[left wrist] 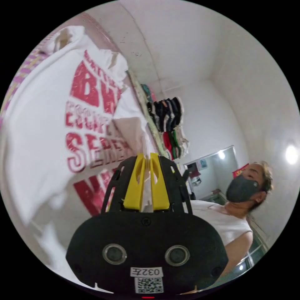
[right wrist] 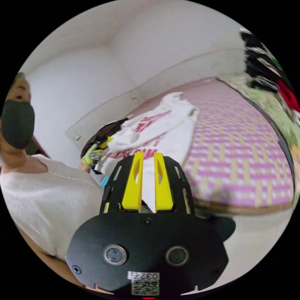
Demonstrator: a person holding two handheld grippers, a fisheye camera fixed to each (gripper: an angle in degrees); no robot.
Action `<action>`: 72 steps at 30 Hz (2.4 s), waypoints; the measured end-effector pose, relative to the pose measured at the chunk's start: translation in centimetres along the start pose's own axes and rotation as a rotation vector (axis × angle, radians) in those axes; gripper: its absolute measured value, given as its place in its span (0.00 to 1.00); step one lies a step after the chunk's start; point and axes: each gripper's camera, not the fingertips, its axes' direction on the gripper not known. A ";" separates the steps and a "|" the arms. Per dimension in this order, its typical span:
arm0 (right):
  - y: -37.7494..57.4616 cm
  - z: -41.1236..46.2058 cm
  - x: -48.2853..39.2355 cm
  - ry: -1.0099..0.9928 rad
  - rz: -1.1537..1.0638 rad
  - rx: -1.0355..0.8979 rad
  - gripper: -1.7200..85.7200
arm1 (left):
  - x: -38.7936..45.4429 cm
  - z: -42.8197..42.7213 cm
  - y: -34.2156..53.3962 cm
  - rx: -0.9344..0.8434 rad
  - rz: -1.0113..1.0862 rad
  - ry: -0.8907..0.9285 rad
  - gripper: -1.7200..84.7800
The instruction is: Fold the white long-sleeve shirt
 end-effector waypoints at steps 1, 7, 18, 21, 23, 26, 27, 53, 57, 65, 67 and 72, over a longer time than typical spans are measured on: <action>0.7 -0.6 0.5 0.007 0.030 0.006 0.09 | 0.6 -0.1 -0.7 0.002 0.016 0.022 0.00; 5.3 -1.1 3.3 -0.029 0.232 -0.006 0.13 | 8.8 2.0 -12.0 -0.012 0.211 0.197 0.00; 7.9 1.3 2.9 -0.107 0.312 0.137 0.06 | 14.5 14.9 -30.8 0.139 0.087 0.403 0.00; 7.2 0.7 0.5 -0.016 0.235 0.157 0.02 | 13.5 15.1 -32.6 0.200 0.050 0.398 0.00; 6.4 1.1 -1.0 0.037 0.197 0.129 0.02 | 12.8 14.4 -33.3 0.235 0.019 0.402 0.00; 6.5 2.0 -1.4 0.133 0.248 0.087 0.06 | 12.4 12.2 -33.4 0.311 -0.002 0.438 0.00; 7.0 2.4 -1.1 0.116 0.269 0.069 0.11 | 12.6 11.4 -33.3 0.325 0.005 0.422 0.00; 3.6 13.1 -24.6 0.083 -0.623 -0.032 0.04 | 13.4 -9.5 -33.3 0.481 0.088 0.160 0.00; 4.1 17.9 -24.9 -0.039 -0.648 -0.198 0.01 | 7.9 -14.7 -31.0 0.519 -0.026 0.089 0.00; 4.6 16.6 -22.5 -0.104 -0.565 -0.149 0.01 | 1.4 -17.7 -28.3 0.546 -0.130 0.072 0.00; 4.3 15.5 -21.4 -0.097 -0.536 -0.124 0.01 | 1.2 -17.6 -28.3 0.539 -0.130 0.064 0.00; 4.5 13.0 -16.6 -0.055 -0.378 -0.083 0.01 | 2.4 -15.5 -29.2 0.458 -0.075 0.058 0.00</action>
